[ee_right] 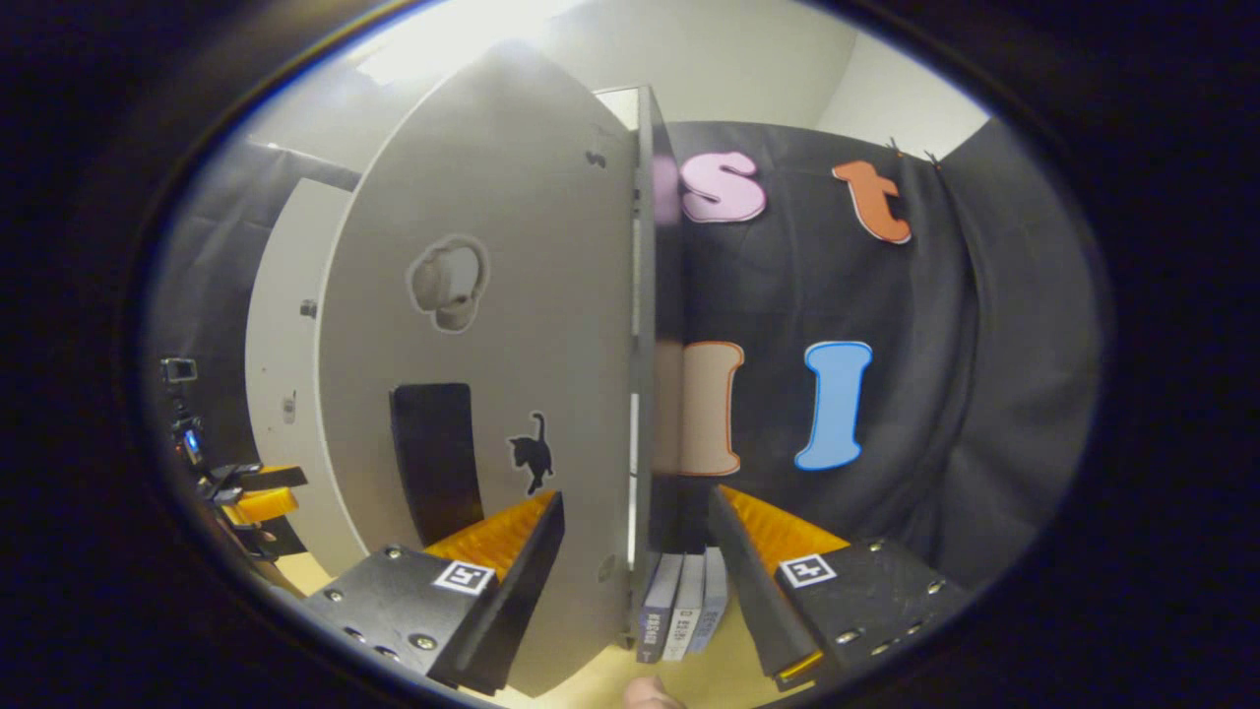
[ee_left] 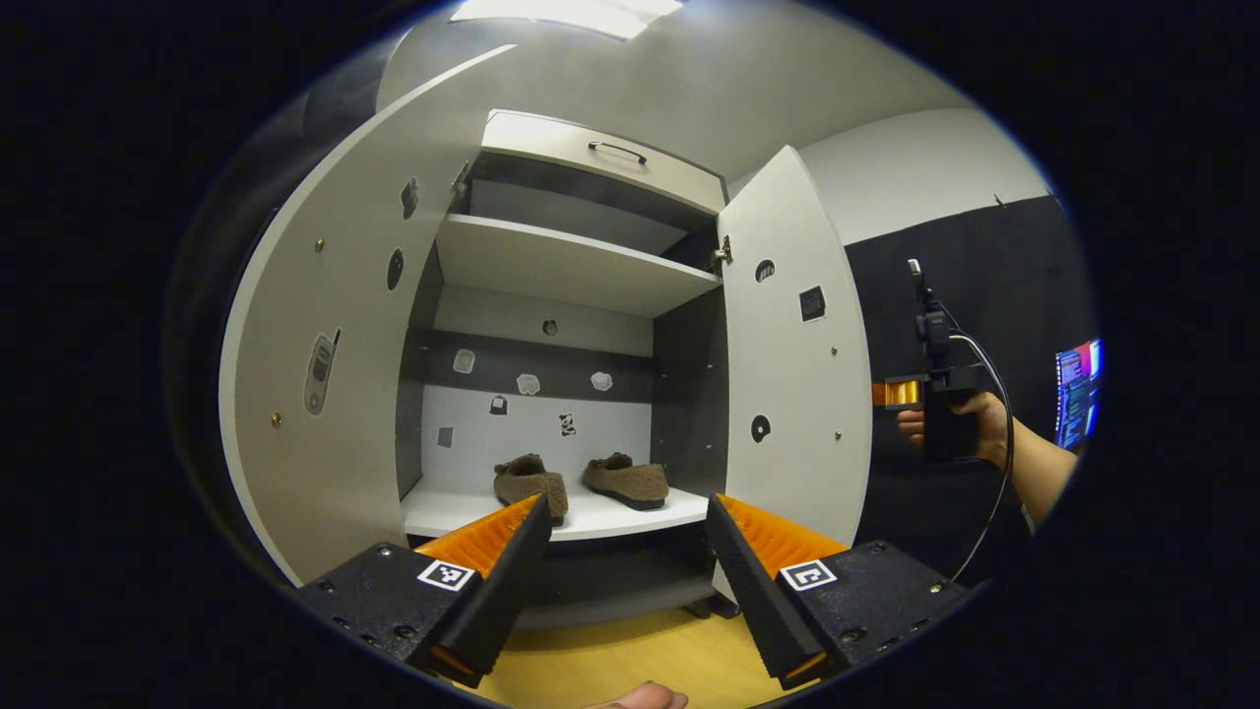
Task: Grab one shoe with the right hand and put it into the shoe cabinet, grab the other shoe with the left hand and put it into the shoe cabinet; then close the right door with the right hand and the left door with the left hand.
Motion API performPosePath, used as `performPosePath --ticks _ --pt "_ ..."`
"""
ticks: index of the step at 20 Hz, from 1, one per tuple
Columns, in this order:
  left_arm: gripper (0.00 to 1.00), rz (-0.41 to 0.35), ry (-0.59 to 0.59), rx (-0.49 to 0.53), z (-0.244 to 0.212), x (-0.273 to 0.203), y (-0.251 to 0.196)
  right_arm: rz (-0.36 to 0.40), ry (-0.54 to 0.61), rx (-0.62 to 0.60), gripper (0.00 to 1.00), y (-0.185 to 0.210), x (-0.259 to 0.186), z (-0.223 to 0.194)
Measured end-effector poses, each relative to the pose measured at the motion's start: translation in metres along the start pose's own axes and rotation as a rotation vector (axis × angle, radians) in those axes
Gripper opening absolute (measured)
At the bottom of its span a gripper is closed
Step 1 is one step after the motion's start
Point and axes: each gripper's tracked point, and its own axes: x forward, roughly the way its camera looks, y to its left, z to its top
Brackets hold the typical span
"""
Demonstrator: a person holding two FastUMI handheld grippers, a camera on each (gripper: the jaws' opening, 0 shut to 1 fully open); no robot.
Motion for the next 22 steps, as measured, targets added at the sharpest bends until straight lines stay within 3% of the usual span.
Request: performPosePath --ticks 1,2,10,14,18,22 --pt "0.97 0.001 0.001 0.001 -0.001 0.000 0.000 0.005 0.000 -0.006 0.85 0.008 0.002 0.001" --pt "0.97 0.001 0.001 0.003 0.000 -0.001 0.001 0.011 0.001 -0.010 0.90 0.016 0.005 -0.001" --pt "0.97 0.039 -0.007 0.012 0.004 -0.006 0.014 0.058 -0.011 -0.018 0.89 0.072 0.019 -0.001" --pt "0.97 0.095 0.000 0.017 0.001 -0.016 0.026 0.073 -0.035 -0.046 0.91 0.098 0.015 -0.003" --pt "0.97 0.099 0.074 -0.002 -0.023 -0.045 0.032 0.096 -0.034 -0.046 0.94 0.109 0.006 -0.019" --pt "0.98 0.198 0.113 -0.018 -0.046 -0.093 0.073 0.103 -0.024 -0.037 0.94 0.110 -0.008 -0.030"
